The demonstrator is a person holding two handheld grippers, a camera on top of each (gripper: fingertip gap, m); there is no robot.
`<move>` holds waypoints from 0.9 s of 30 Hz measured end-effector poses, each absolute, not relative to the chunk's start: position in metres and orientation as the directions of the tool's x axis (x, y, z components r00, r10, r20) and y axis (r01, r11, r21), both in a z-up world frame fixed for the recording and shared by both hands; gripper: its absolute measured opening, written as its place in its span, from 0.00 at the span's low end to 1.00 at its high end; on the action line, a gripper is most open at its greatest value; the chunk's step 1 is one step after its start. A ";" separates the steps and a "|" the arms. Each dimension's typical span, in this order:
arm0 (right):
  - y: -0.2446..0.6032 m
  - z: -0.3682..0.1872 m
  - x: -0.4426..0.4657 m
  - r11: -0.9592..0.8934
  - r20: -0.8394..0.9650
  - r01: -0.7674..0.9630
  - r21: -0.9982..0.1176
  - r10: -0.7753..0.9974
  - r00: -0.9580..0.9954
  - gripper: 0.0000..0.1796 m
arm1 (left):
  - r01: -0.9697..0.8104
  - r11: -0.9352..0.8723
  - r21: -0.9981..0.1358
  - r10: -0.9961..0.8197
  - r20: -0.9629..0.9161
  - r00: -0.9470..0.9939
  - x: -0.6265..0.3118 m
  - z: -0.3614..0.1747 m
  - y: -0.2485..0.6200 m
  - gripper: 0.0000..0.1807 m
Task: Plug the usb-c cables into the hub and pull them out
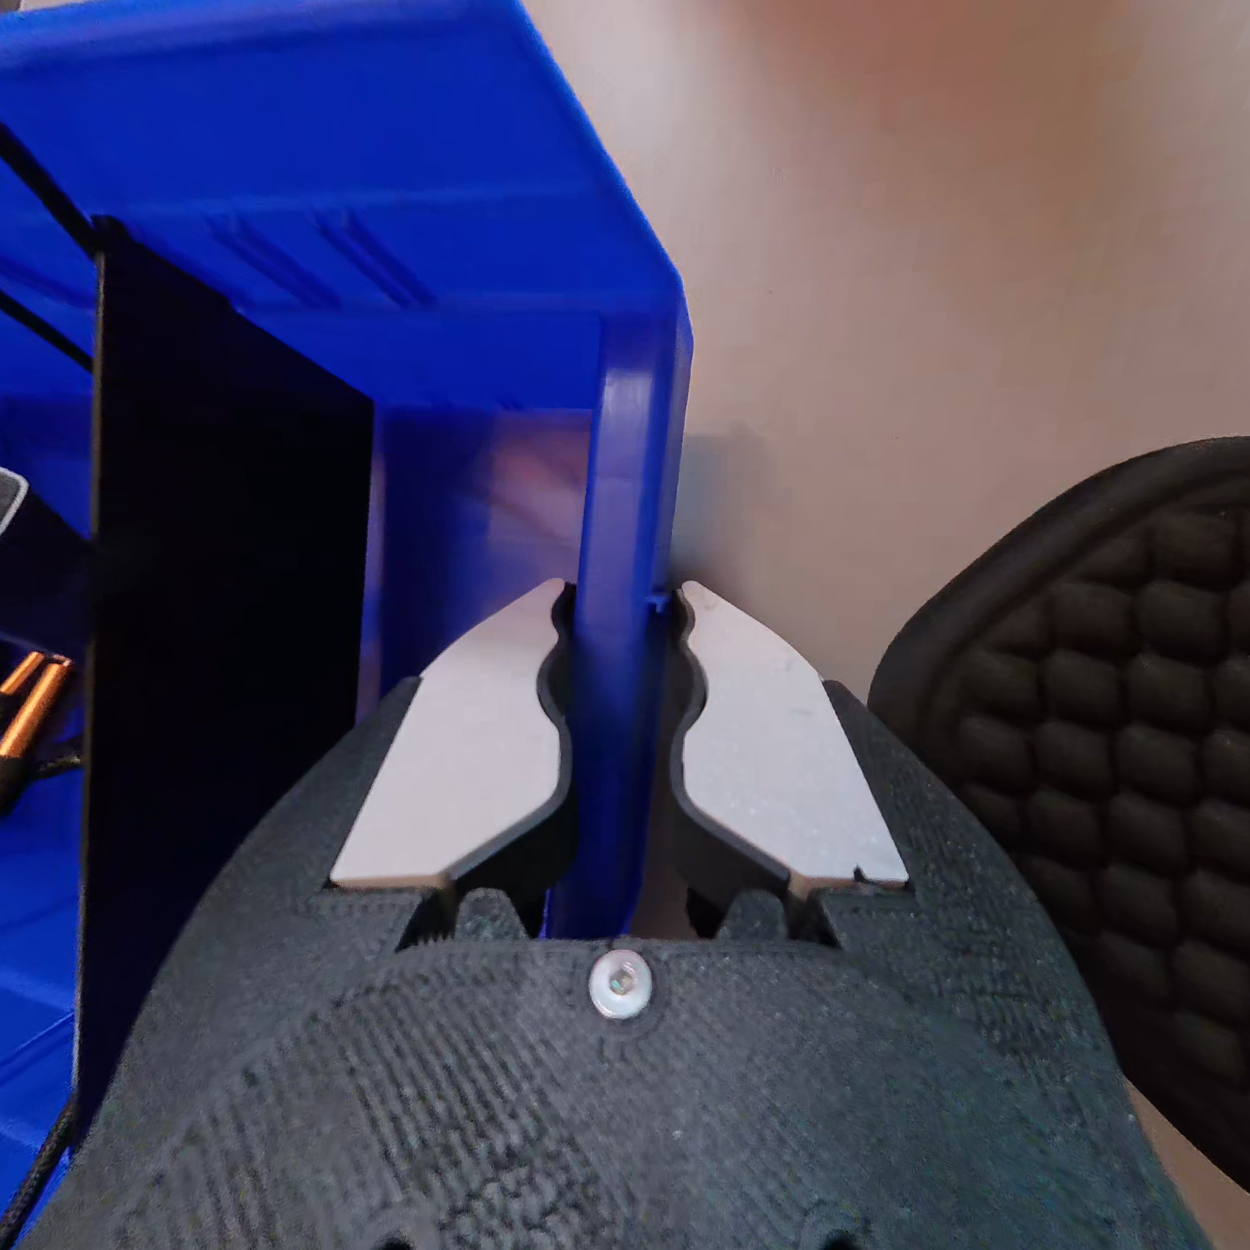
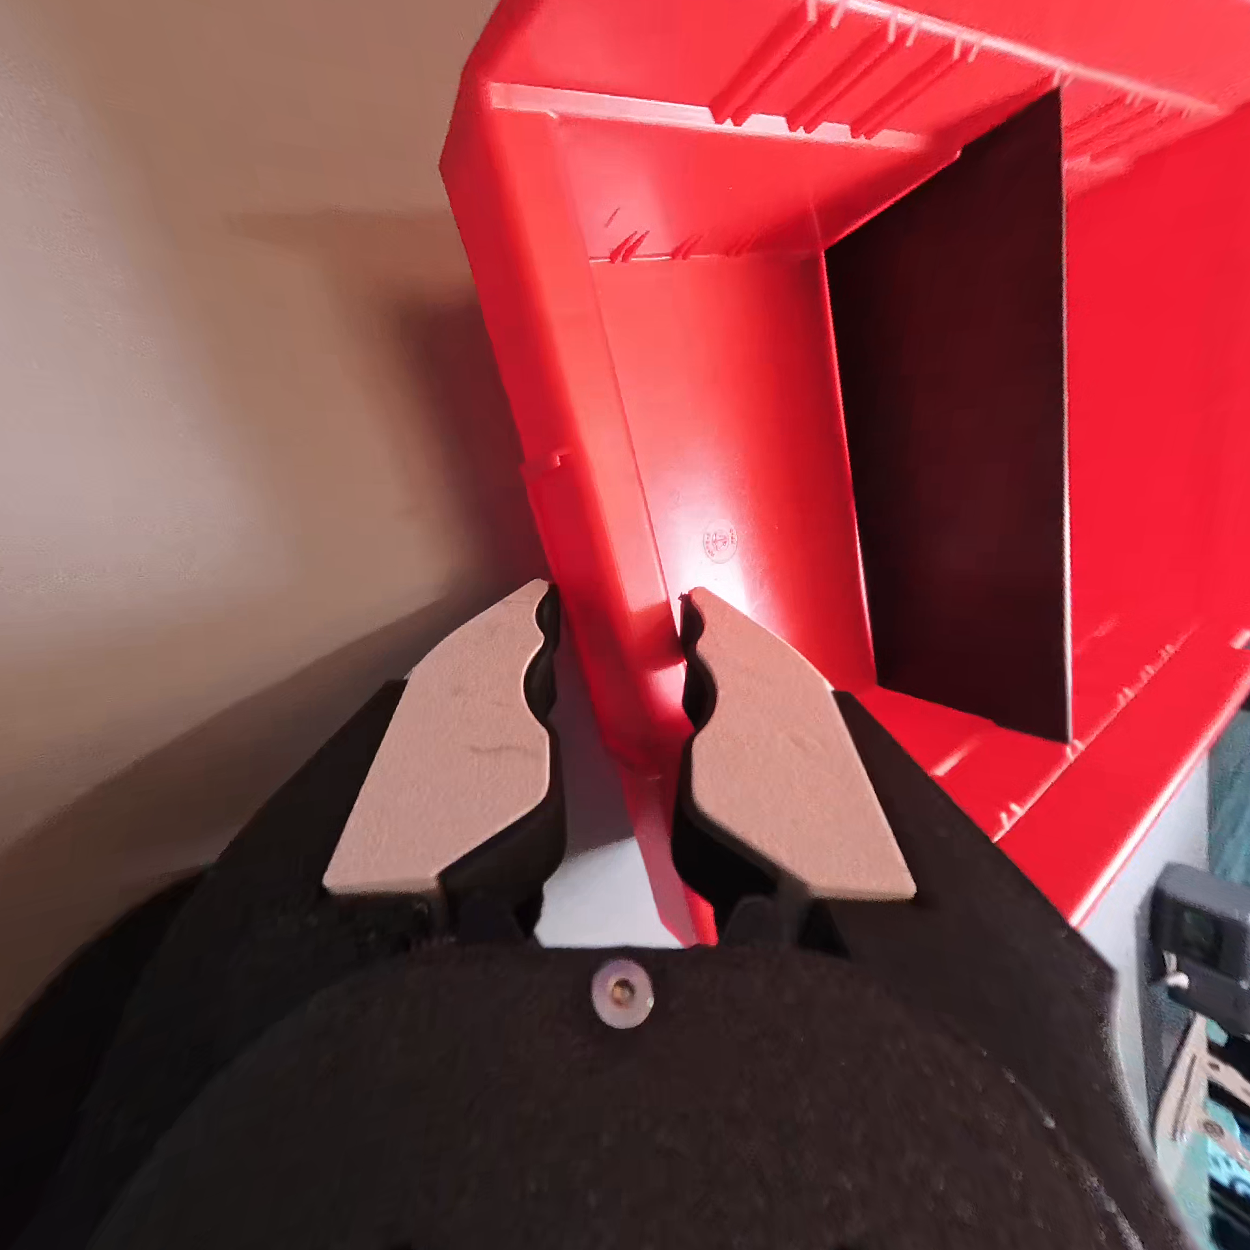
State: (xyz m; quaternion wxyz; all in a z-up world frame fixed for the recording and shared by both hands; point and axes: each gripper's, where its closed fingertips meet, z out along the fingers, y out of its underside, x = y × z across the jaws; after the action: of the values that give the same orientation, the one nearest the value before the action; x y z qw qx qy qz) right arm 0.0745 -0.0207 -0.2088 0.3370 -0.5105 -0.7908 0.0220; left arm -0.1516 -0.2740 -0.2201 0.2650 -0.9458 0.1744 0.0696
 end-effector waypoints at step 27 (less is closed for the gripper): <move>0.011 -0.131 0.028 0.145 0.177 0.317 -0.937 0.981 0.075 0.21 | -0.228 -0.631 -0.741 0.053 -0.335 0.941 -0.241 -0.113 -0.218 0.20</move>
State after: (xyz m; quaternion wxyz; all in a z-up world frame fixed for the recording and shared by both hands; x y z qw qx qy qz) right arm 0.0279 0.0109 -0.1306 0.4794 -0.5546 -0.5855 0.3462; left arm -0.2408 -0.2177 -0.1133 0.4266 -0.8880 0.0494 0.1646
